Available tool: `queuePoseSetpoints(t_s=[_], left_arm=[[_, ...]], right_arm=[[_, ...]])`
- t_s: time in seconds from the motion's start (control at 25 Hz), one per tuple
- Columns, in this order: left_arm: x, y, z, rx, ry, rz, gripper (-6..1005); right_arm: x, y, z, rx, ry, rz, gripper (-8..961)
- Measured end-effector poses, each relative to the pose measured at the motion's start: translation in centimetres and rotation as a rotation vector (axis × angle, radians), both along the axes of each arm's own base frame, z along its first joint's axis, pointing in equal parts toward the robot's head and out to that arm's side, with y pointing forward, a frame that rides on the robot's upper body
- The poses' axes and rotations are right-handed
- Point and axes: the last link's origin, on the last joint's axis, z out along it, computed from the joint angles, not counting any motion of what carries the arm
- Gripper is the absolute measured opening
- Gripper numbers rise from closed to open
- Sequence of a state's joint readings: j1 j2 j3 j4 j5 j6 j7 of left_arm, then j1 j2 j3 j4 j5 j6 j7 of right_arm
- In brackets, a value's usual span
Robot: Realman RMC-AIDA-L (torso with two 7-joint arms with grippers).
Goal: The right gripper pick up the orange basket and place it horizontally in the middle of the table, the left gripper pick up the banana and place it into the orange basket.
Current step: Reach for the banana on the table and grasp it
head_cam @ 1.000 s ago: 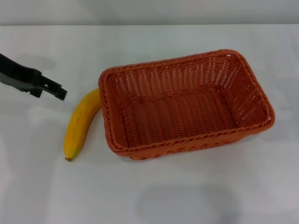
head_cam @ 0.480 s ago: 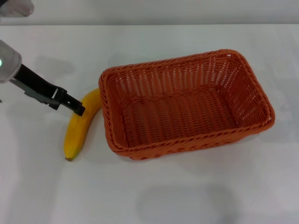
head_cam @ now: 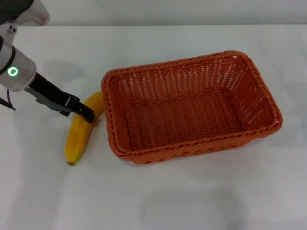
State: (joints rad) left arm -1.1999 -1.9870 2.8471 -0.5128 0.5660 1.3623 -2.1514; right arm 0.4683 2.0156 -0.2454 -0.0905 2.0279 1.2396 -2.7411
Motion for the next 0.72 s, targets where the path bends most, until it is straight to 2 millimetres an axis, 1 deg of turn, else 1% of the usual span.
queuePoseSetpoints(t_s=[0.28,0.52,0.72], left_arm=[[-0.11,-0.04,-0.46,0.011,0.003,0.008,777],[-0.09,-0.03,-0.70,0.013,0.005,0.005,550],[-0.39,-0.01,-0.14,0.032,-0.005,0.019,511]], right_arm=[[0.31,-0.29,0.07,0.001,-0.001,-0.008,870],[0.50,-0.46,0.21,0.005,-0.003,-0.014,869],[0.92,-0.75,0.61,0.029,0.008,-0.031,869]])
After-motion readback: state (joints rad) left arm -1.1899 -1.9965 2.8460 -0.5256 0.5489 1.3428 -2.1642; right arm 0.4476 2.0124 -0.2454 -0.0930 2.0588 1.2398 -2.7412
